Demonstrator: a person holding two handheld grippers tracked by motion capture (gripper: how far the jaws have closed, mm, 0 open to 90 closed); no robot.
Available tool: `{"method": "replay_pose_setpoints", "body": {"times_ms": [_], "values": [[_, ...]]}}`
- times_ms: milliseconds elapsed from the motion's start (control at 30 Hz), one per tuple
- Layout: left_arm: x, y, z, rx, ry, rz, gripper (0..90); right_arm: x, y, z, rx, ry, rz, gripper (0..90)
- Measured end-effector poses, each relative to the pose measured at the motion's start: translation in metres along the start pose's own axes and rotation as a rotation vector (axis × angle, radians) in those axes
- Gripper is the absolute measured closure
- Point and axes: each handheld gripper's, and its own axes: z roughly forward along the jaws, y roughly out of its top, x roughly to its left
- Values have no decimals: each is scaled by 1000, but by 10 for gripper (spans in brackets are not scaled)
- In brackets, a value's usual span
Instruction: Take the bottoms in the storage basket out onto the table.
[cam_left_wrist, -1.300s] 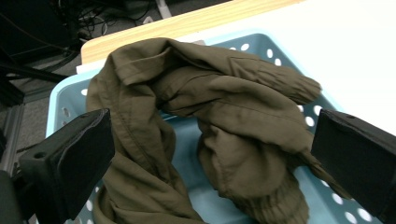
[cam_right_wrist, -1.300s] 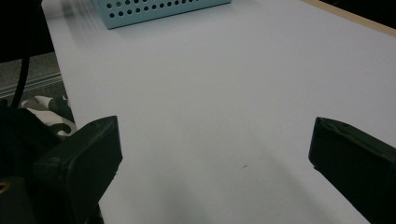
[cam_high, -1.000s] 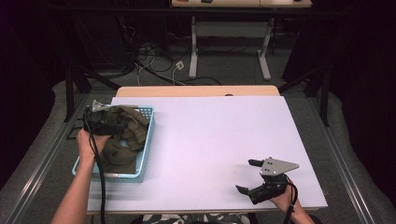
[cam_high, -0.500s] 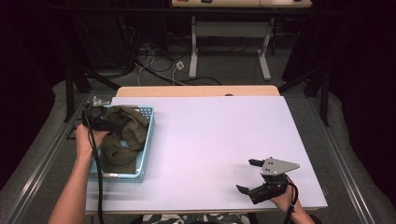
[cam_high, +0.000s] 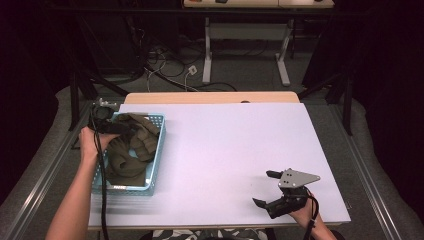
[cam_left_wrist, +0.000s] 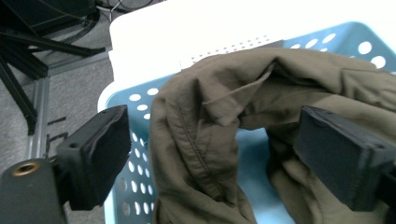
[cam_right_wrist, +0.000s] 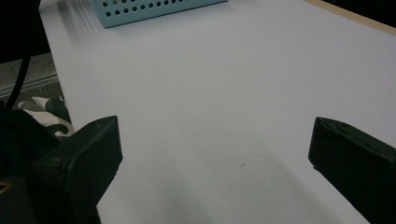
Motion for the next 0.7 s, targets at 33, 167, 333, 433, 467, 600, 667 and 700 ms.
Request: {"method": "replay_pose_setpoints", "body": {"times_ms": [33, 167, 333, 433, 467, 600, 667, 700], "values": [[1, 1, 1, 4, -1, -2, 123, 0, 0, 0, 0, 0, -1, 26], [4, 3, 5, 21, -3, -18, 152, 0, 0, 0, 1, -2, -1, 26], [4, 6, 10, 56, 3, 5, 165, 0, 0, 0, 4, -2, -4, 26], [3, 7, 14, 67, 8, 7, 182, 0, 0, 1, 3, -1, -5, 26], [3, 8, 15, 69, 10, 2, 182, 0, 0, 1, 4, -1, -5, 26], [3, 8, 20, 89, 14, 6, 186, 0, 0, 1, 7, 1, -2, 26], [4, 7, 23, 94, 29, 5, 182, 0, 0, 1, 8, 2, -1, 26], [4, 7, 23, 97, 37, 0, 181, 0, 0, 2, 7, 2, -3, 26]]}}
